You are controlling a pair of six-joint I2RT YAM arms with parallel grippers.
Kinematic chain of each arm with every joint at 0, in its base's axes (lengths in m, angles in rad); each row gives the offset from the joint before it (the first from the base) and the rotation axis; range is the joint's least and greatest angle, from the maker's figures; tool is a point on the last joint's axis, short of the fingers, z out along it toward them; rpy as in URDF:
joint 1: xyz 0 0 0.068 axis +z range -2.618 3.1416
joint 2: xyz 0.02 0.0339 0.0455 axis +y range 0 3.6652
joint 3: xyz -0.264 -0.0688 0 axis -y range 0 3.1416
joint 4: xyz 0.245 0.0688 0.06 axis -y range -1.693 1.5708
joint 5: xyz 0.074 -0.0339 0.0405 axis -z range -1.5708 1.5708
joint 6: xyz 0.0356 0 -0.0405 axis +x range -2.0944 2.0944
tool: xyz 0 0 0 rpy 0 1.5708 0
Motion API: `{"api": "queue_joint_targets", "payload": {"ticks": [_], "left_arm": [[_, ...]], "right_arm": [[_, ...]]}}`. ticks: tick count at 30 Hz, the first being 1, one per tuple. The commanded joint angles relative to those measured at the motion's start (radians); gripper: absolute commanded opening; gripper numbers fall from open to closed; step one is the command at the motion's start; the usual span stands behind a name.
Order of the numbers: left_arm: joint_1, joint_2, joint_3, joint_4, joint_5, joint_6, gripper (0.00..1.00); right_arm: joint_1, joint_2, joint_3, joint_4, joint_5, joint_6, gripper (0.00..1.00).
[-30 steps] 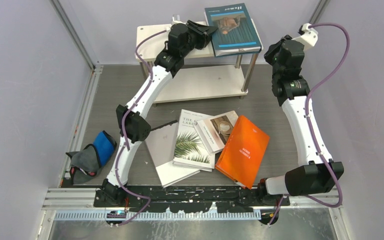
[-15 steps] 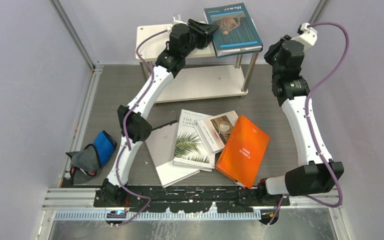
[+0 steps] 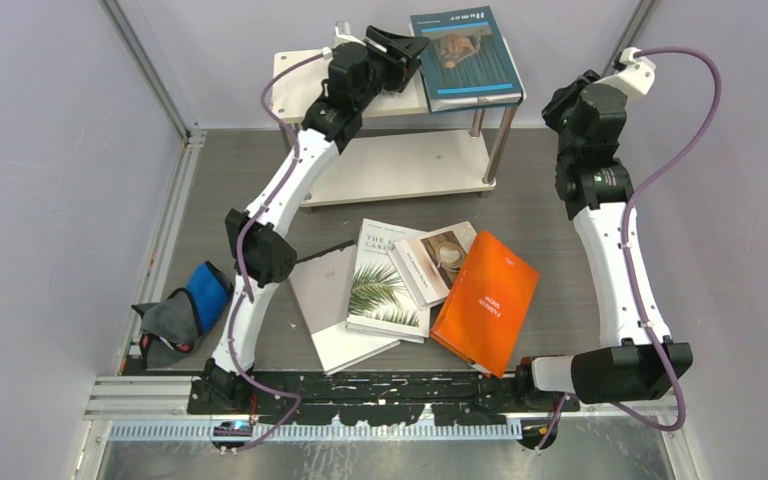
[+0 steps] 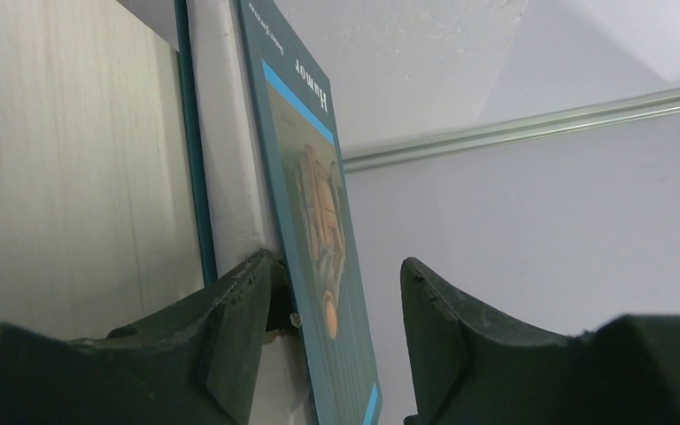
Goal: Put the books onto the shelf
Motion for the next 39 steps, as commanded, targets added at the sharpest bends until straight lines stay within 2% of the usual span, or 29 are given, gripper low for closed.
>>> {"api": "queue_joint_targets", "payload": {"ticks": [1,10,19,23,25,30,34,39], "left_arm": [[0.011,-0.088,-0.013,0.01,0.026,0.039,0.57],[0.017,-0.211,-0.163,0.014,0.02,0.089,0.59],[-0.003,-0.494,-0.46,-0.018,-0.027,0.25,0.6],[-0.066,-0.653,-0.642,-0.042,-0.074,0.358,0.6],[-0.122,-0.733,-0.733,-0.068,-0.107,0.42,0.6],[-0.378,-0.923,-0.995,-0.146,-0.313,0.519,0.6],[-0.6,-1.017,-1.211,-0.17,-0.466,0.416,0.6],[-0.809,-0.988,-1.359,-0.16,-0.571,0.244,0.6]], "right_arm": [[-0.004,-0.049,-0.003,0.012,-0.009,-0.02,0.26],[-0.003,-0.1,-0.017,-0.025,-0.001,-0.032,0.27],[-0.003,-0.213,-0.096,-0.086,0.016,-0.031,0.31],[-0.004,-0.285,-0.14,-0.122,0.021,-0.029,0.32],[-0.004,-0.321,-0.156,-0.151,0.022,-0.024,0.33],[-0.001,-0.406,-0.178,-0.251,0.024,-0.005,0.34],[0.013,-0.463,-0.189,-0.326,0.057,0.01,0.34],[0.015,-0.504,-0.204,-0.4,0.078,0.047,0.36]]}}
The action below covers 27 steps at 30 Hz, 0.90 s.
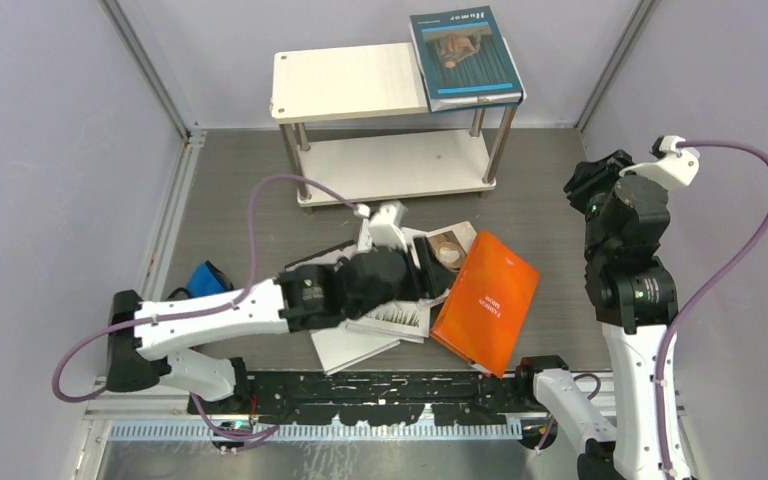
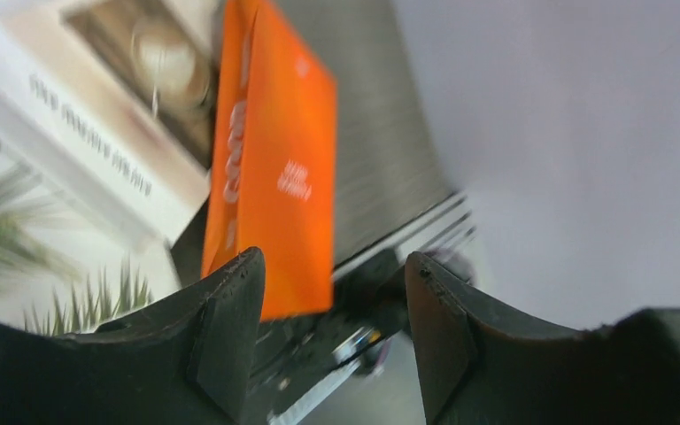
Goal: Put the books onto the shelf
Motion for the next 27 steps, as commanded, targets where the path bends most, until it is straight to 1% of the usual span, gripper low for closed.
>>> {"api": "queue_joint_targets", "payload": {"ticks": [1,5,9,11,15,27], "left_arm": [[-0.126,0.039,-0.063,-0.002,-0.163,-0.156,0.6],[-0.22,0.129,-0.076,0.021,-0.224,-0.292,0.6],[-0.296,0.169,-0.165,0.135,-0.337,-0.462,0.61],[-0.319,0.19,-0.179,0.123,-0.363,-0.555,0.61],[-0.352,0.226,-0.173,0.1,-0.417,-0.625,0.62],[-0.357,0.306,-0.179,0.09,-0.433,-0.784,0.62]], "right_arm": [[0.006,-0.03,-0.009,-0.069,0.035,0.045,0.36],[0.006,-0.042,-0.007,-0.104,0.038,0.071,0.36],[0.006,-0.046,0.014,-0.132,0.032,0.085,0.36],[0.006,-0.04,0.021,-0.138,0.023,0.094,0.36],[0.007,-0.037,0.022,-0.144,0.022,0.091,0.37],[0.034,-0.007,0.014,-0.107,0.024,0.078,0.37]]}}
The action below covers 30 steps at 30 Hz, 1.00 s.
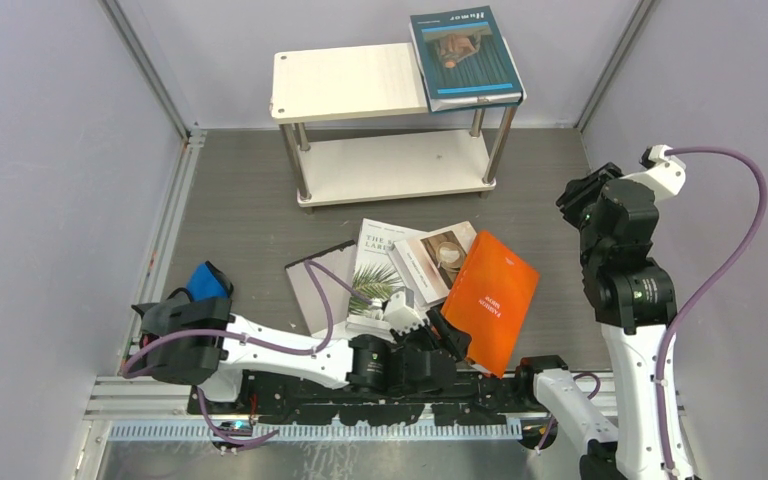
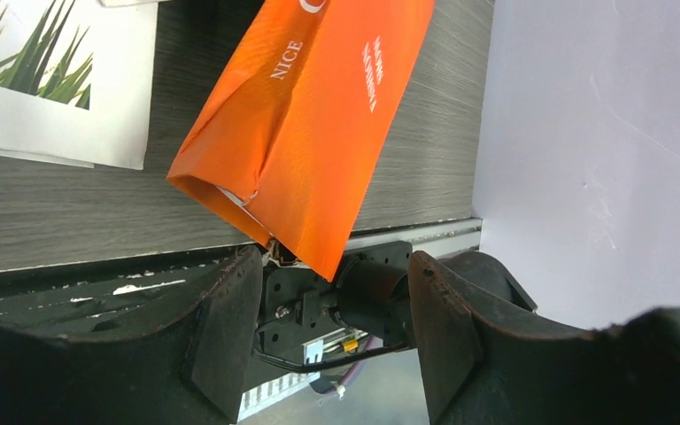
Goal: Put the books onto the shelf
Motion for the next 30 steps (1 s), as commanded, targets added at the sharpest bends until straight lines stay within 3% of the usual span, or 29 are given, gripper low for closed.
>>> {"api": "queue_joint_targets", "payload": {"ticks": [1,20,24,30], "left_arm": [[0.0,0.03,0.009,0.029,-0.066,-0.085,0.61],[0.037,0.122,0.067,0.064,-0.096,-0.096,0.52],[0.043,0.127,0.061,0.098,-0.099,-0.084,0.4],[0.048,0.13,0.055,0.106,-0.086,-0.077,0.13]], "right_arm": [[0.014,0.011,0.027,0.059,0.006,-0.005,0.37],[0.056,0.023,0.006,0.1,0.061,-0.049,0.37],[0.067,0.021,0.0,0.105,0.076,-0.06,0.38],[0.073,0.019,-0.002,0.11,0.086,-0.065,0.37]]}}
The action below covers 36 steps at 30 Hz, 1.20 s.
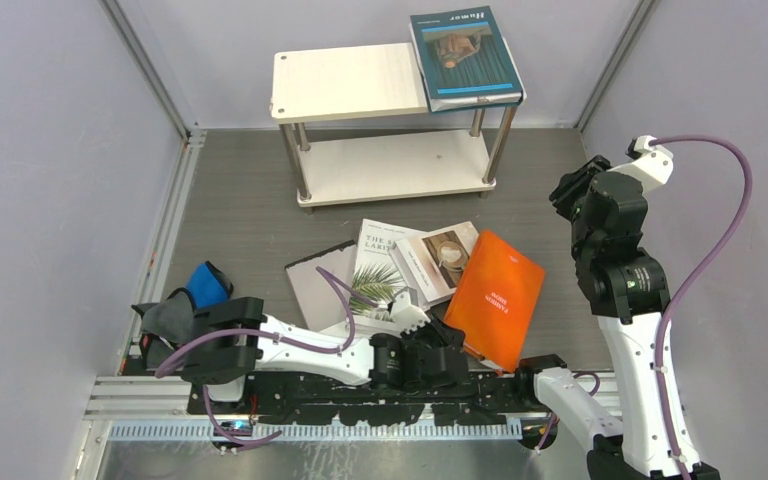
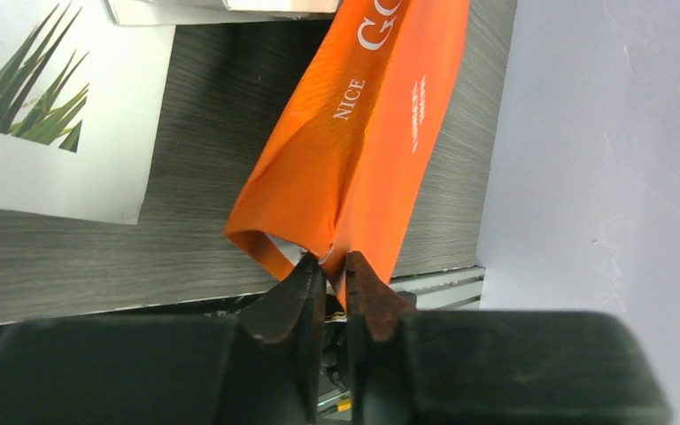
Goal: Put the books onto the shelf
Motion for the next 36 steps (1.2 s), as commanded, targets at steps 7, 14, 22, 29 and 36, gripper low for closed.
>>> {"api": "queue_joint_targets", "payload": {"ticks": [7,14,22,29,36], "left_arm": [[0.006,-0.014,0.012,0.034,-0.037,0.016,0.0],[0.005,-0.064,0.019,0.038,-0.071,0.108,0.0],[0.006,-0.155,0.094,0.03,-0.171,0.385,0.0],[0.01,-0.216,0.182,0.153,-0.235,0.786,0.0],[0.019,-0.204,0.279,0.278,-0.209,1.15,0.0]], "right_arm": [[0.008,-0.017,0.009,0.055,0.034,-0.014,0.38],[0.008,-0.027,0.032,0.042,0.039,-0.004,0.37],[0.008,-0.022,0.075,0.002,0.017,-0.014,0.37],[0.008,0.028,0.155,-0.076,-0.082,-0.046,0.38],[0.008,0.104,0.274,-0.186,-0.152,-0.022,0.42]]}}
